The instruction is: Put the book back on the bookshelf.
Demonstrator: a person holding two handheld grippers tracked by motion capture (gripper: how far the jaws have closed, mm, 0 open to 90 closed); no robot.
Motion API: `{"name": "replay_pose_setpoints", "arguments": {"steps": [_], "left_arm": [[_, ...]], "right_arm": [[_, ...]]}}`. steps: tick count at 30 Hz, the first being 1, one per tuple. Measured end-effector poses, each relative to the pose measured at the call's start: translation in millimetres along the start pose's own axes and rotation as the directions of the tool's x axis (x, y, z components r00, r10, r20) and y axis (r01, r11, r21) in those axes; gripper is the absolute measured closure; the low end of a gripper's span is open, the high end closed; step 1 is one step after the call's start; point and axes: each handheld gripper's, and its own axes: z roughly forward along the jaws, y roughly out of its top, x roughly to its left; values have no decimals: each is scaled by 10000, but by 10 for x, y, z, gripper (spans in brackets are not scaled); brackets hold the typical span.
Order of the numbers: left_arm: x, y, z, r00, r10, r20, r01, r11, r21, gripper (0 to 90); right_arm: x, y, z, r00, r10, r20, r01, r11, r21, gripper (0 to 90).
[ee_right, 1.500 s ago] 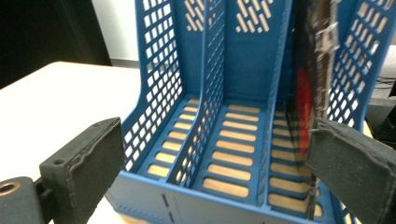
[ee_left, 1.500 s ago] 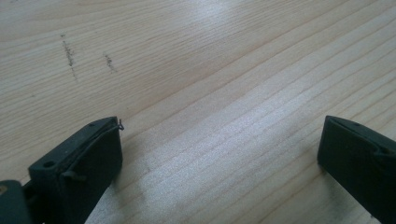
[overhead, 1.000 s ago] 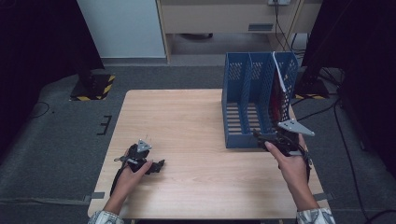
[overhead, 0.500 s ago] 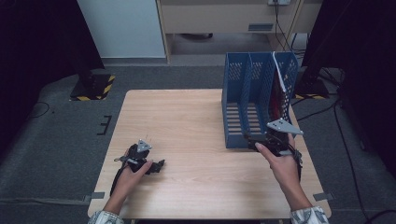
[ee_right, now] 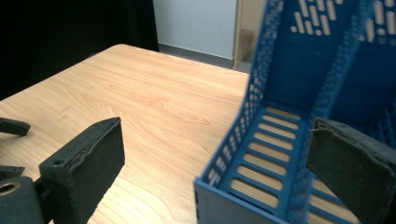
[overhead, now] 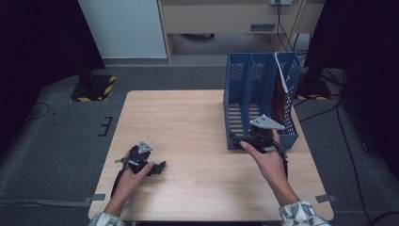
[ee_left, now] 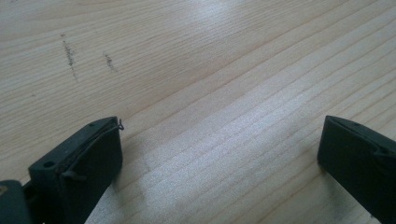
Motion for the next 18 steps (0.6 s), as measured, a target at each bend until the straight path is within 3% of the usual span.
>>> {"name": "replay_pose_setpoints", "arguments": {"steps": [18], "left_arm": [[1,0,0,10000,11,2,-11,10000,7,0]], "right_arm": [[375,12,357,9963,-457,-723,491,9977,459,48]]}}
